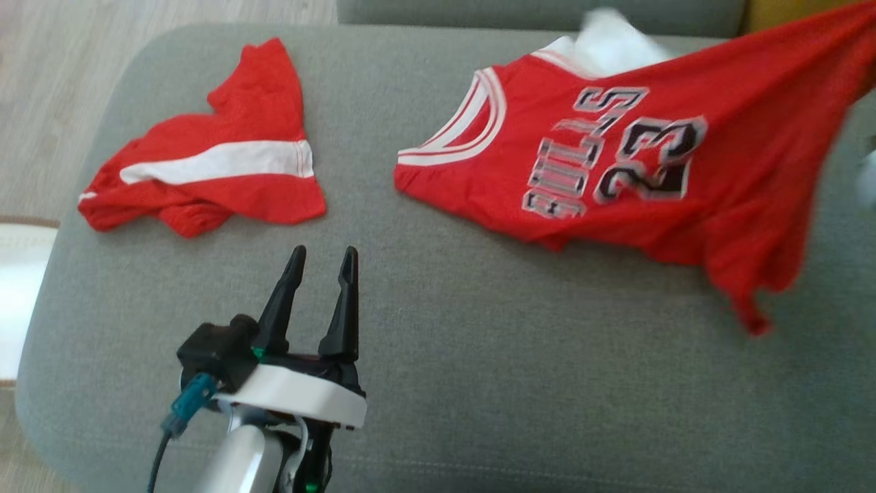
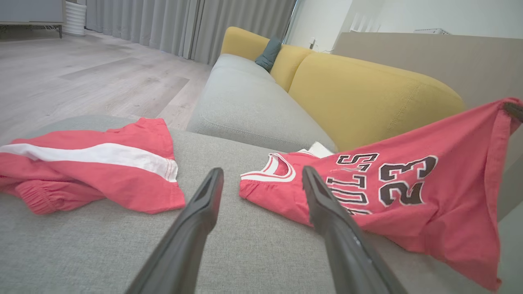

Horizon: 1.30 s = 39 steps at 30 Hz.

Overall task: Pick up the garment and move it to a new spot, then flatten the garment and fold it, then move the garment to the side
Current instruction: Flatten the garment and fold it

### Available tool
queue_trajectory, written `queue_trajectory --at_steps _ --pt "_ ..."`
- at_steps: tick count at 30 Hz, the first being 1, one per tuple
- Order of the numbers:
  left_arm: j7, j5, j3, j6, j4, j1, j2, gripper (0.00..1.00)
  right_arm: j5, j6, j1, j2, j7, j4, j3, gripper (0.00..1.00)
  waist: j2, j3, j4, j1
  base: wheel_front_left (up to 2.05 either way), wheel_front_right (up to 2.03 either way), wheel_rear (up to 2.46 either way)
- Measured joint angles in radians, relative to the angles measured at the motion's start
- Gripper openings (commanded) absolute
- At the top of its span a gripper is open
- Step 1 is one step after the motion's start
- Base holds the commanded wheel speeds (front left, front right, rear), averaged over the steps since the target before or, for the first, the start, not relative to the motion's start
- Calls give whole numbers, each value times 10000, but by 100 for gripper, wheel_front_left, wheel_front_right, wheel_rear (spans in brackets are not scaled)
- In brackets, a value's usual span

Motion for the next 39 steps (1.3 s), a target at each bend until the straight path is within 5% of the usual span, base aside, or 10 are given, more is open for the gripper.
queue_trajectory --at_steps 8,18,19,20,29,39 --pt "0 -15 -75 -73 10 -471 -2 100 -278 0 -2351 -1354 155 1289 -6 0 0 677 514 0 0 0 0" --pt "0 -138 -326 -61 -12 -823 -10 100 -1664 0 -4838 -1657 -4 3172 128 0 0 1406 1199 1 0 0 0" --pt "0 -203 -343 -59 -23 -872 -10 100 -1712 0 -5064 -1655 -2 3511 140 38 0 1473 1260 1 0 0 0" --pt "0 -226 -370 -54 -21 -975 -10 100 -1937 0 -5271 -1582 12 3948 138 100 0 1559 1367 2 0 0 0" --pt "0 -322 -458 109 -8 -1000 -13 100 -2063 0 -5223 -786 -497 5223 -190 100 0 1353 1307 0 0 0 0" --pt "0 -201 -128 94 6 -950 -15 100 -1243 0 -4281 546 -1789 5296 -454 100 0 883 444 0 0 0 0"
